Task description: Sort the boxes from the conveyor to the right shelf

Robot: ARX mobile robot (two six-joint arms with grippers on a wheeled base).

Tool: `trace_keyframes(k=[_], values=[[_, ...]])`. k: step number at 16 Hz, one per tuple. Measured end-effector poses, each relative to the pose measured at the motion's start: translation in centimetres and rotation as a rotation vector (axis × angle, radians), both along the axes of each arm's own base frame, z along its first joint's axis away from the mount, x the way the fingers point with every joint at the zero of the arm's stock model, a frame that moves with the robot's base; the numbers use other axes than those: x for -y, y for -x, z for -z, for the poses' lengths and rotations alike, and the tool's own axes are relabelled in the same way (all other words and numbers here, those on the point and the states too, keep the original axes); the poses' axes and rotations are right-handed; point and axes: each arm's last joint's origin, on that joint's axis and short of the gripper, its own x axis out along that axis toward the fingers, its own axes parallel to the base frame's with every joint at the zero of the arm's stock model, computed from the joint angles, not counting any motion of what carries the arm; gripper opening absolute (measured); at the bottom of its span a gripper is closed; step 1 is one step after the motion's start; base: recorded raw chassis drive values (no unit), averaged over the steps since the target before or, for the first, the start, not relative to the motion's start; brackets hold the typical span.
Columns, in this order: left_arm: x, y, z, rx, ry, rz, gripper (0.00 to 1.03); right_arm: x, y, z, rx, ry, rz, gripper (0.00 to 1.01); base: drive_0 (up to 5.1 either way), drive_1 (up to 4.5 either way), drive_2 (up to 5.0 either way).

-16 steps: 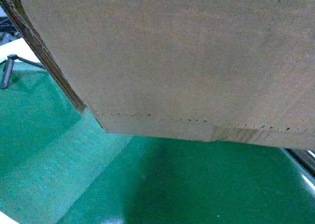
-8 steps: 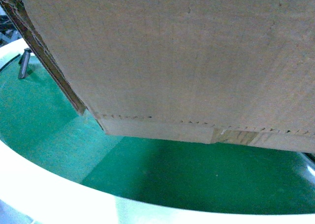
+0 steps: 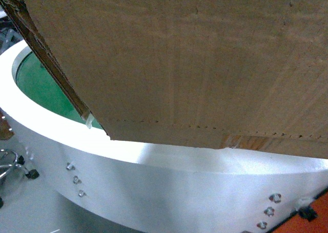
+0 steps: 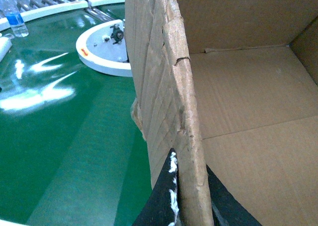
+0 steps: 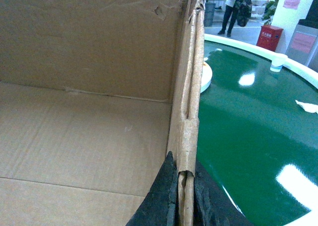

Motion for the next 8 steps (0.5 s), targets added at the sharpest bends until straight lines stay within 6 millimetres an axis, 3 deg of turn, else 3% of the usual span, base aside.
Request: trace_keyframes(k=[4, 8], values=[[-0.02, 0.01, 0.01, 0.0, -0.001, -0.001, 0.03, -0.01, 0.01, 0.02, 0.001, 0.0, 0.0, 0.04, -1.7, -6.0, 2.6], [-0.01, 0.18, -0.3, 0.018, 0.004, 0.002, 0.03, 0.03, 0.28, -0.35, 0.022, 0.001, 0.001, 0.04, -1.5, -1.82, -1.1]])
